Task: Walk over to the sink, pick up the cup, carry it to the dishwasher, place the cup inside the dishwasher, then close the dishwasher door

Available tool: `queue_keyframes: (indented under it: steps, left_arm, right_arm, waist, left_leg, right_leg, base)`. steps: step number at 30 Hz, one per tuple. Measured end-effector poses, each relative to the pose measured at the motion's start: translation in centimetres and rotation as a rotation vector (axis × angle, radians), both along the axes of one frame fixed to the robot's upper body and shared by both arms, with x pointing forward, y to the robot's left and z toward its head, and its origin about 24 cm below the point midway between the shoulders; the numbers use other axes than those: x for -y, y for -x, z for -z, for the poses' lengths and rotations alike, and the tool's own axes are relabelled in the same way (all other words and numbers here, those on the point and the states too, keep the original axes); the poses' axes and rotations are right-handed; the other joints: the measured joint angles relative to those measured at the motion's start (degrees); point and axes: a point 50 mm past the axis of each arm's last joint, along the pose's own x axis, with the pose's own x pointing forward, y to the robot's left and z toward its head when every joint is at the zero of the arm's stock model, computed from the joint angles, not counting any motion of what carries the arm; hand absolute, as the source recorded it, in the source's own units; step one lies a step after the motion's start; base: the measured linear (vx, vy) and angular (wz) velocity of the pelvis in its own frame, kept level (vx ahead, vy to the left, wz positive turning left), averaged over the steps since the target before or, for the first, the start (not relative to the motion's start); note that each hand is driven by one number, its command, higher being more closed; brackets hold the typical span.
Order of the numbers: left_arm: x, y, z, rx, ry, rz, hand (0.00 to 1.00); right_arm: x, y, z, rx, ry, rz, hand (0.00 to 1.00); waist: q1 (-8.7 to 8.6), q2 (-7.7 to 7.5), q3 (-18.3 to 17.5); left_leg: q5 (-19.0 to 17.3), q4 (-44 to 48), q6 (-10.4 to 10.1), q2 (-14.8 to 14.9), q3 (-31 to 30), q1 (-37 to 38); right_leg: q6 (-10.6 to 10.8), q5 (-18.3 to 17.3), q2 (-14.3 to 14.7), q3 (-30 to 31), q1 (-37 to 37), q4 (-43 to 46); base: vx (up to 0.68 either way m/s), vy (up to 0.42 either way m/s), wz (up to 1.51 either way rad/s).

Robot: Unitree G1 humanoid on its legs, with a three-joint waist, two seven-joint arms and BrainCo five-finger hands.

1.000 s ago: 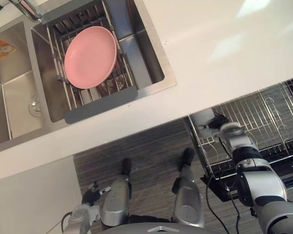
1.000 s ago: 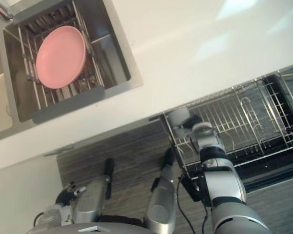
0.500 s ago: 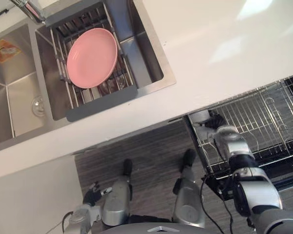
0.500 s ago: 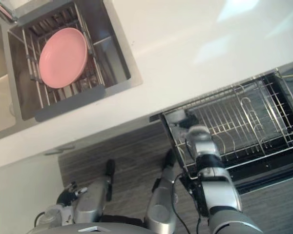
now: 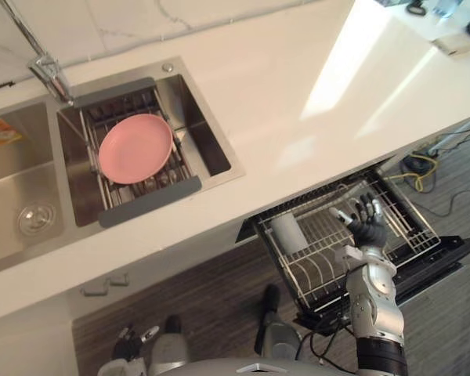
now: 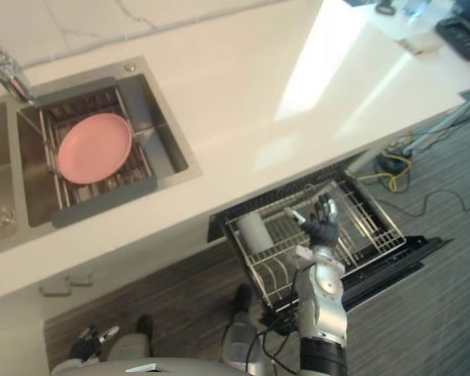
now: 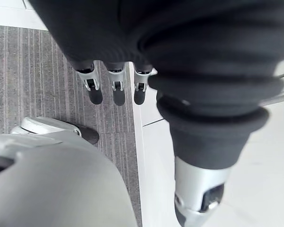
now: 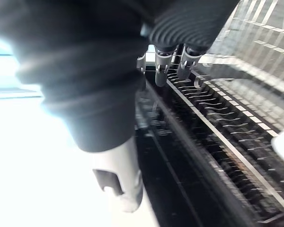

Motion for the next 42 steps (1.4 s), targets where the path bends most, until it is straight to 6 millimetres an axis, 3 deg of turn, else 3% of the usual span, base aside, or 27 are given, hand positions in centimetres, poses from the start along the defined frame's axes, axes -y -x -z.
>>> queue_keyframes:
  steps: [3, 5, 10, 13, 18, 20, 21, 24, 25, 27, 28, 29, 33, 36, 38, 40, 42]
  left_arm:
    - [0.2, 0.2, 0.1, 0.003, 0.004, -0.041, 0.00]
    - [0.2, 0.3, 0.1, 0.003, 0.004, -0.088, 0.00]
    - [0.2, 0.5, 0.1, 0.002, 0.001, -0.131, 0.00]
    - [0.0, 0.8, 0.2, -0.009, -0.010, -0.154, 0.00]
    - [-0.1, 2.6, 0.5, -0.051, -0.010, -0.231, 0.00]
    - [0.1, 2.8, 0.6, -0.055, -0.011, -0.251, 0.00]
    - [0.2, 3.0, 0.6, -0.057, -0.007, -0.271, 0.00]
    - [0.2, 3.3, 0.7, -0.063, -0.004, -0.283, 0.00]
    - [0.3, 3.5, 0.7, -0.070, -0.003, -0.273, 0.00]
    - [0.5, 3.3, 0.9, -0.076, 0.007, -0.249, 0.00]
    - [0.8, 3.7, 1.0, -0.091, 0.010, -0.233, 0.00]
    - [1.1, 4.0, 1.1, -0.108, 0.013, -0.209, 0.00]
    - [0.6, 2.3, 0.9, -0.075, -0.013, -0.117, 0.00]
    - [0.1, 1.5, 0.6, -0.051, -0.043, -0.055, 0.00]
    - [-0.5, 1.9, 0.7, -0.076, -0.063, -0.017, 0.00]
    - [-1.0, 2.3, 0.7, -0.104, -0.081, 0.020, 0.00]
    - [-1.4, 2.5, 0.8, -0.122, -0.097, 0.044, 0.00]
  right_arm:
    - [-0.4, 0.3, -3.2, 0.160, 0.056, -0.041, 0.00]
    - [-1.9, 0.1, -5.1, 0.255, 0.094, -0.131, 0.00]
    - [-5.1, -1.4, -6.8, 0.330, 0.136, -0.307, 0.00]
    - [-6.4, -2.3, -8.2, 0.375, 0.173, -0.379, 0.00]
    - [-8.6, -3.6, -10.3, 0.433, 0.217, -0.447, 0.00]
    - [-8.4, -3.9, -10.0, 0.405, 0.252, -0.417, 0.00]
    - [-7.8, -4.4, -9.3, 0.355, 0.254, -0.397, 0.00]
    - [-5.6, -4.8, -8.9, 0.304, 0.276, -0.323, 0.00]
    - [-4.1, -4.6, -9.4, 0.316, 0.276, -0.278, 0.00]
    - [-1.9, -3.7, -10.0, 0.340, 0.257, -0.192, 0.00]
    - [-1.0, -2.9, -10.4, 0.356, 0.273, -0.162, 0.00]
    - [-0.3, -1.9, -10.8, 0.381, 0.281, -0.133, 0.00]
    - [0.1, 0.0, -9.2, 0.354, 0.252, -0.082, 0.00]
    - [0.0, 0.3, -8.2, 0.326, 0.217, -0.078, 0.00]
    - [0.3, 0.7, -7.6, 0.300, 0.219, -0.067, 0.00]
    - [0.8, 1.2, -7.1, 0.278, 0.222, -0.047, 0.00]
    - [1.1, 1.4, -7.0, 0.272, 0.225, -0.032, 0.00]
  waist:
    - [0.12, 0.33, -0.7]
    - [0.19, 0.33, -1.5]
    - [0.97, -0.06, -3.0]
    - [2.94, -0.87, -4.2]
    - [3.96, -1.21, -5.2]
    - [3.64, -0.74, -5.1]
    - [3.69, -0.56, -5.0]
    - [3.38, -0.11, -5.1]
    - [2.54, 0.61, -5.6]
    - [1.34, -0.33, -5.2]
    - [0.86, 1.16, -5.9]
    - [-0.28, 2.51, -6.8]
    - [-1.73, 0.54, -7.5]
    - [-1.90, -0.45, -7.5]
    - [-3.31, -1.64, -8.0]
    - [-4.61, -2.77, -8.8]
    - [-3.87, -3.84, -9.4]
  left_leg:
    - [0.0, -0.1, -0.2, 0.6, 0.4, 0.7]
    - [0.0, 0.1, -0.2, 0.7, 0.5, 0.9]
    - [0.1, 0.1, -0.2, 0.7, -0.5, 1.6]
    - [0.3, 0.2, -0.1, 0.6, -2.0, 1.2]
    - [1.3, 2.2, -0.1, 0.5, -4.4, -1.7]
    - [3.3, 2.3, 0.2, 0.5, -4.0, -2.7]
    - [5.3, 1.8, 1.1, 0.6, -0.3, -2.4]
    - [9.5, 1.5, 6.5, 0.0, 8.8, -2.6]
    - [9.9, -2.9, 10.4, -0.1, 11.2, -1.4]
    - [8.0, -2.8, 8.7, -0.4, 17.8, 1.0]
    - [9.2, -3.4, 7.4, -0.5, 19.1, 2.2]
    - [10.9, -7.4, 3.1, -0.5, 19.5, 4.0]
    - [11.3, -8.0, 3.1, -2.3, 19.5, 3.3]
    - [11.5, -8.0, 3.1, -2.6, 18.0, 2.2]
    - [11.6, -8.0, 2.9, -2.5, 13.1, 1.0]
    - [12.8, -8.0, 3.2, -2.5, 9.1, -0.1]
    - [13.3, -8.0, 2.9, -2.4, 7.8, -0.5]
  right_leg:
    - [-0.2, 0.3, 0.6, 0.1, 0.2, 0.0]
    - [-0.2, 0.4, 0.8, 0.0, 0.3, 0.1]
    - [0.0, 0.2, 0.4, -2.3, 2.4, 0.1]
    - [0.1, 0.0, 0.1, -4.0, 3.3, 0.0]
    - [0.0, -0.2, -0.5, -7.9, 4.5, 0.4]
    - [0.0, -0.5, -1.1, -11.0, 5.7, 0.4]
    - [0.0, -0.9, -1.7, -12.8, 7.2, 0.4]
    - [-0.2, -2.6, -2.9, -14.0, 8.6, 0.4]
    - [-0.4, -2.9, -2.7, -14.3, 8.7, 0.4]
    - [-0.4, -2.7, -4.8, -15.5, 9.1, 0.0]
    - [0.1, -2.3, -4.3, -15.7, 9.6, 0.1]
    - [0.3, -2.1, -3.9, -16.1, 10.0, 0.1]
    - [0.7, -2.2, -5.7, -16.7, 8.8, 0.9]
    - [1.0, -6.5, -7.1, -13.1, 4.9, 8.0]
    - [1.3, -12.0, -3.5, -2.2, 3.0, 11.7]
    - [1.0, -14.0, 0.6, 6.5, 3.2, 12.1]
    - [0.7, -14.2, 1.6, 8.3, 3.5, 12.0]
  base:
    - [0.05, -0.009, -0.11]
    - [0.07, 0.002, -0.02]
    - [0.02, 0.009, 0.15]
    - [-0.02, -0.001, 0.32]
    - [-0.04, -0.018, 0.43]
    - [-0.02, 0.006, 0.84]
    - [-0.02, 0.051, 0.89]
    - [-0.09, 0.095, 0.67]
    - [-0.13, 0.086, 0.50]
    - [-0.02, 0.081, 0.32]
    - [0.03, 0.114, 0.29]
    - [-0.01, 0.147, 0.21]
    - [-0.08, 0.096, 0.02]
    - [-0.07, 0.010, 0.12]
    - [-0.02, -0.019, 0.75]
    - [0.09, -0.013, 1.00]
    - [0.10, -0.015, 0.49]
